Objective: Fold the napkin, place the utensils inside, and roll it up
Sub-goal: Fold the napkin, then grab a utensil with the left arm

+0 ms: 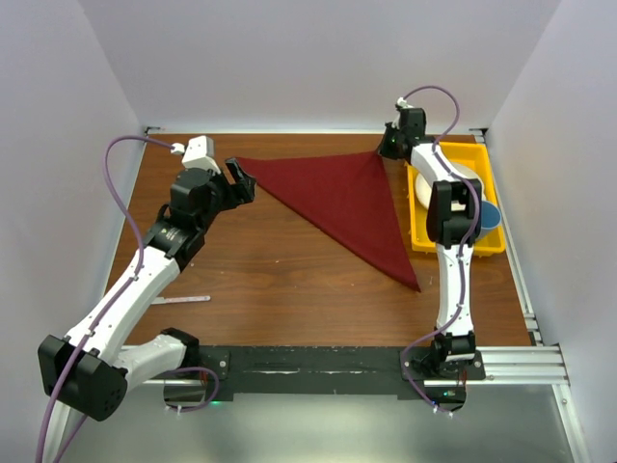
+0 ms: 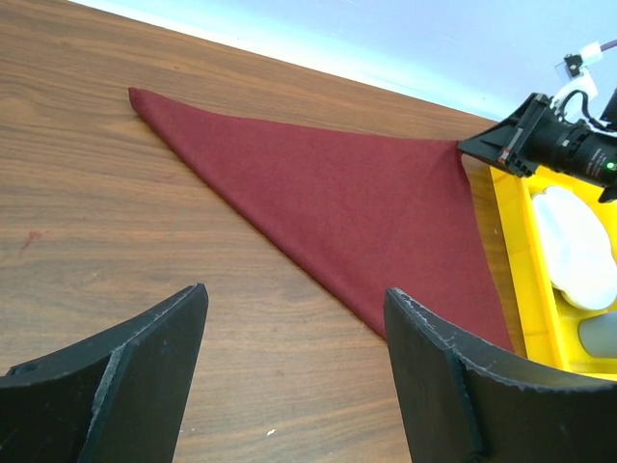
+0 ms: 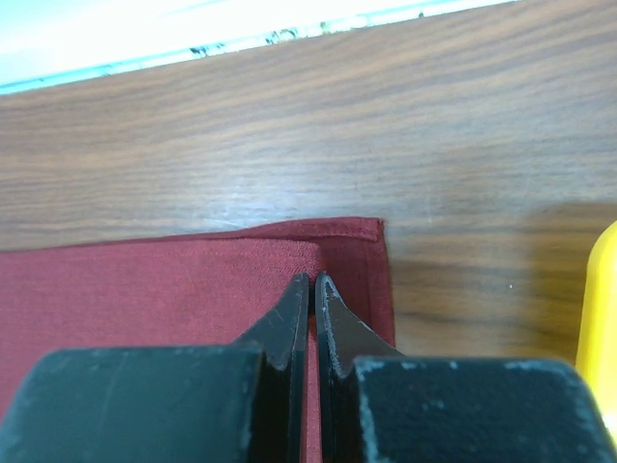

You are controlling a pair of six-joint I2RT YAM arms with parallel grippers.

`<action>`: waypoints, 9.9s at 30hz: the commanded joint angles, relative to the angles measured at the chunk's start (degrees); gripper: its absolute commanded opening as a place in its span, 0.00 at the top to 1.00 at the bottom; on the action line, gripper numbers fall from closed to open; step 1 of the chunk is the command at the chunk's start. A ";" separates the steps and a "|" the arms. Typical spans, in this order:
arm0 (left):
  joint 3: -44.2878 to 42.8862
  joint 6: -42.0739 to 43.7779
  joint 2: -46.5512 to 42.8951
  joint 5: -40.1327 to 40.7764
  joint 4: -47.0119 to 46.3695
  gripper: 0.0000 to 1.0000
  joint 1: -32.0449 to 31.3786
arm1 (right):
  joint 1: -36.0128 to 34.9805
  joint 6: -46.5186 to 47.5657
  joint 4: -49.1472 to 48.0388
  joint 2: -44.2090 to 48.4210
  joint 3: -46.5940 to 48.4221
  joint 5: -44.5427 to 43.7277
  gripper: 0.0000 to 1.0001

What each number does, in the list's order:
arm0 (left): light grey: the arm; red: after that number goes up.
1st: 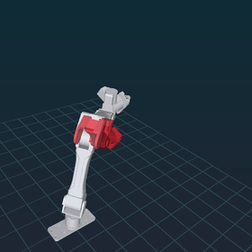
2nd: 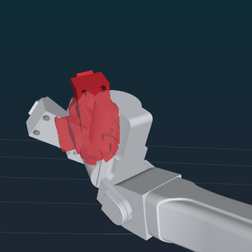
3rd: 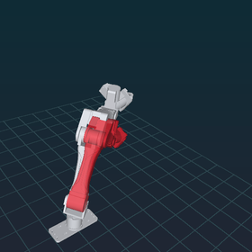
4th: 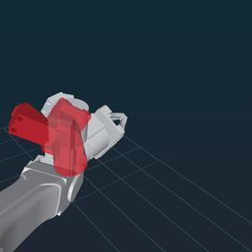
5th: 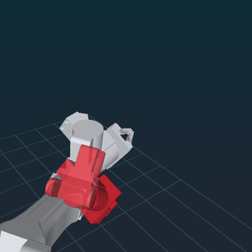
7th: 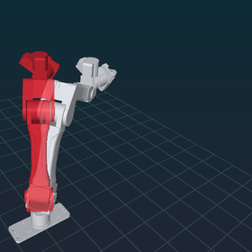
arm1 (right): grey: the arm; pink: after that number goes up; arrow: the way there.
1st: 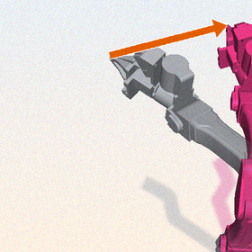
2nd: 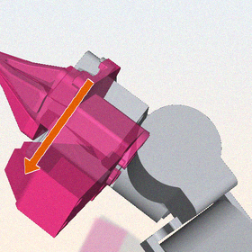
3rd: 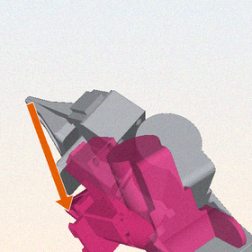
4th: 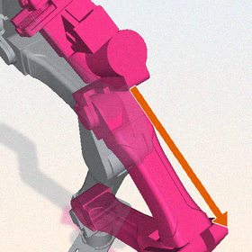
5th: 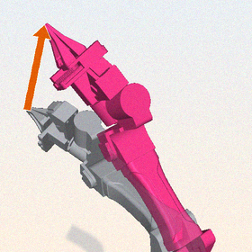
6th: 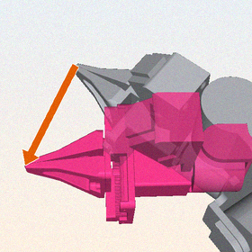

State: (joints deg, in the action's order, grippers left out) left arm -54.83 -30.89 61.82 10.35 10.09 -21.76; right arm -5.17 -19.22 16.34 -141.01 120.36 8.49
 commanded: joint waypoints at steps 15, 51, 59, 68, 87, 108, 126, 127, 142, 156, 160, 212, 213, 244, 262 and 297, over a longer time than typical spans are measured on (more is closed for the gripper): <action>-5.37 -4.96 18.23 0.18 -17.55 0.33 0.40 | -4.92 0.69 18.47 11.52 4.04 -13.48 0.34; -37.72 1.80 67.64 -5.87 -16.42 0.79 13.23 | -5.73 -16.37 16.62 61.90 -78.69 -19.21 0.79; -37.37 5.32 63.43 -7.27 -17.12 0.76 13.32 | -6.25 -12.60 19.87 66.13 -73.78 -20.37 0.64; -40.53 3.83 67.72 -7.36 -15.80 0.77 15.34 | -6.87 -18.74 14.87 65.77 -81.05 -13.40 0.75; -46.07 1.28 70.36 -11.49 -13.96 0.85 16.57 | -8.10 -24.37 19.96 74.48 -83.52 -19.83 0.73; -50.27 14.37 72.04 -4.29 -7.90 0.91 17.19 | -7.93 -25.96 21.19 77.81 -84.33 -23.34 0.83; -39.21 -2.42 68.77 -14.41 -6.05 0.93 16.92 | -7.84 -30.52 19.08 76.24 -89.77 -21.23 0.83; -40.52 -1.63 69.57 -13.70 -3.78 0.92 17.01 | -7.84 -29.74 18.91 76.32 -89.68 -20.97 0.83; -29.48 -5.81 54.20 -24.39 -15.34 0.81 5.52 | -19.26 -14.16 -3.14 53.50 -61.75 -0.95 0.58; -21.55 -4.70 56.39 -24.06 -15.72 1.00 -1.36 | -19.97 -17.60 -14.84 30.80 -50.83 13.74 0.93; -20.75 -2.34 56.21 -22.92 -13.35 1.00 -0.48 | -19.88 -16.90 -14.50 30.53 -53.29 12.52 0.93; -38.31 -2.07 64.12 -16.24 -4.38 0.98 15.34 | -13.82 -9.77 10.28 67.09 -79.57 -1.36 0.85; -39.12 -1.89 65.43 -15.45 -3.85 0.98 15.60 | -13.82 -10.30 10.64 67.53 -80.88 -2.59 0.85; -22.79 1.02 7.47 -3.94 22.33 0.36 19.30 | -46.84 8.03 -8.50 53.53 -61.04 0.74 0.19; -18.56 -6.28 -25.87 -6.74 31.31 0.29 19.30 | -69.98 30.30 14.25 4.61 -2.42 -4.45 0.13; -9.69 -35.05 -13.69 19.35 54.31 0.14 18.51 | -53.73 7.10 0.27 25.68 -29.72 2.94 0.26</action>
State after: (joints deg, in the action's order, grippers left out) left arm -67.11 -49.82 41.23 18.96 50.98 -3.18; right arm -64.75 -3.01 22.63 -126.89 98.80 9.21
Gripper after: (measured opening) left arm 0.849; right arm 0.734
